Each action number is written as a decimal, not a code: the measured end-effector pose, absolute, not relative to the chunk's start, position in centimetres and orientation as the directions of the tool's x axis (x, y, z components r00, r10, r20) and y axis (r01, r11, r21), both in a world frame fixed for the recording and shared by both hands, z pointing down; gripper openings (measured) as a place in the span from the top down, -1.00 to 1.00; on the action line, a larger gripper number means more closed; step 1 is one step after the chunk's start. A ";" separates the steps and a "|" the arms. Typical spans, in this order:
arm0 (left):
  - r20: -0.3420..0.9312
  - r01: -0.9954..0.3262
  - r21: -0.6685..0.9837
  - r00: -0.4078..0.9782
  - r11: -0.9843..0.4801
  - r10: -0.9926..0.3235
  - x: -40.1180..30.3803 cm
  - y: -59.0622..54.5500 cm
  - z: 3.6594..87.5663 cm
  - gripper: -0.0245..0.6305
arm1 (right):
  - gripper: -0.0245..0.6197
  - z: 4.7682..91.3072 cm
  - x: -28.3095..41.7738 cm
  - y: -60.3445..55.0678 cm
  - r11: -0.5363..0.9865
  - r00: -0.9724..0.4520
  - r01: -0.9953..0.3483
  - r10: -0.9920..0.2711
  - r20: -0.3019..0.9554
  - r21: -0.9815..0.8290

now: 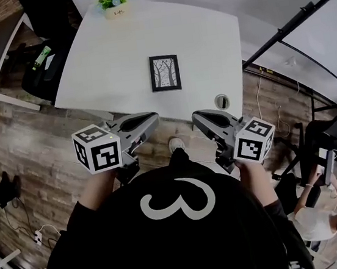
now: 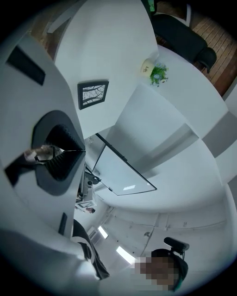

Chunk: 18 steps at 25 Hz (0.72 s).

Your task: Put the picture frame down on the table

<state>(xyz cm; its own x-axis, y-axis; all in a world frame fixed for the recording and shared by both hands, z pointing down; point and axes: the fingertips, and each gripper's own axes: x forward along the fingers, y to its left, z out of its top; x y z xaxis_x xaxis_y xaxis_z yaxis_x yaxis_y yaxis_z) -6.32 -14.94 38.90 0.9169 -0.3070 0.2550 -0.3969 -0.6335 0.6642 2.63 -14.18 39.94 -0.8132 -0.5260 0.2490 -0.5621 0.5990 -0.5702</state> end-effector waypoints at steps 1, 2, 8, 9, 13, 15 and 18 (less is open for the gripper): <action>0.245 -0.389 0.663 0.920 -0.639 -0.305 -6.4 -14.4 38.7 0.87 | 0.85 39.8 2.4 -13.6 0.598 -0.812 -0.563 -0.529 0.247 -0.571; 0.239 -0.383 0.661 0.923 -0.646 -0.302 -6.5 -13.9 38.5 0.87 | 0.85 39.7 2.2 -13.0 0.597 -0.812 -0.561 -0.532 0.240 -0.573; 0.224 -0.370 0.642 0.928 -0.671 -0.298 -6.7 -11.0 38.0 0.87 | 0.85 39.1 1.4 -10.0 0.599 -0.810 -0.554 -0.547 0.210 -0.578; 0.217 -0.367 0.640 0.929 -0.675 -0.299 -6.8 -10.6 37.8 0.87 | 0.85 39.1 1.1 -9.6 0.603 -0.809 -0.558 -0.548 0.213 -0.571; 0.202 -0.364 0.622 0.930 -0.693 -0.307 -7.6 -9.3 37.1 0.88 | 0.85 38.6 -0.3 -8.0 0.633 -0.818 -0.554 -0.536 0.211 -0.541; 0.202 -0.367 0.612 0.929 -0.701 -0.309 -7.7 -8.8 36.9 0.88 | 0.85 38.3 -0.7 -7.5 0.644 -0.822 -0.550 -0.532 0.206 -0.532; 0.186 -0.357 0.608 0.932 -0.709 -0.311 -8.0 -8.3 36.5 0.88 | 0.85 38.0 -1.2 -7.2 0.651 -0.823 -0.548 -0.531 0.201 -0.525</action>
